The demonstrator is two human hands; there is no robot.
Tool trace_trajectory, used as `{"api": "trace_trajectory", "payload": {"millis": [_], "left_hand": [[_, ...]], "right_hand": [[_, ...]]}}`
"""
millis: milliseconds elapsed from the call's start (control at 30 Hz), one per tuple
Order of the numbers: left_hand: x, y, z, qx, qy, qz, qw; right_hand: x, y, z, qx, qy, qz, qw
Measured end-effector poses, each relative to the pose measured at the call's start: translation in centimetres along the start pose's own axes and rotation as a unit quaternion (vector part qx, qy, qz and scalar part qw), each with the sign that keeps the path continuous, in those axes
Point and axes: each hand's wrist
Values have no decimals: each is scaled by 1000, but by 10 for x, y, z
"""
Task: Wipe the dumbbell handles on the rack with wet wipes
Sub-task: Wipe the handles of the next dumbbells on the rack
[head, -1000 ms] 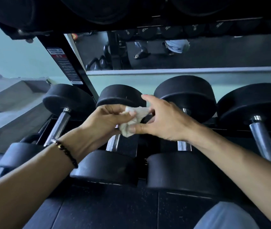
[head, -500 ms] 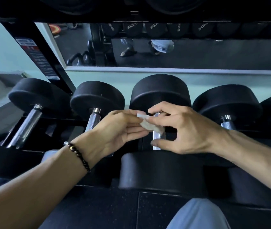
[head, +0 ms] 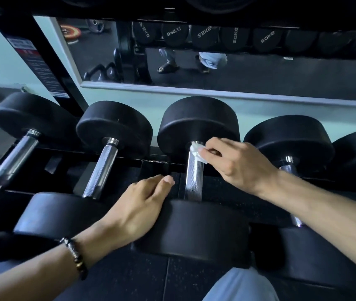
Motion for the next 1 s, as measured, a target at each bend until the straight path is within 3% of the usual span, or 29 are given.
{"api": "trace_trajectory", "payload": {"millis": [133, 300, 433, 600, 767, 933, 1000], "left_hand": [[-8, -1, -8, -40, -45, -20, 998], [-24, 0, -20, -95, -87, -37, 991], [-22, 0, -22, -115, -100, -37, 988], [-22, 2, -23, -114, -119, -22, 986], [-23, 3, -23, -115, -119, -21, 986], [-21, 5, -22, -127, -98, -22, 987], [-21, 6, -21, -140, -87, -19, 986]], "right_hand": [[3, -2, -11, 51, 52, 41, 997], [-14, 2, 4, 69, 86, 186, 976], [1, -17, -8, 59, 79, 74, 992], [-5, 11, 5, 111, 100, 216, 965], [8, -17, -5, 55, 100, 123, 986], [-4, 12, 15, 96, 108, 257, 956], [0, -2, 15, 56, 115, 271, 954]]}}
Point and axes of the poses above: each hand's wrist, its own x-axis towards the middle knuckle, its own z-axis out of the back of the hand, y = z × x, and after that the axes turned 7 degrees about -x, right-handed
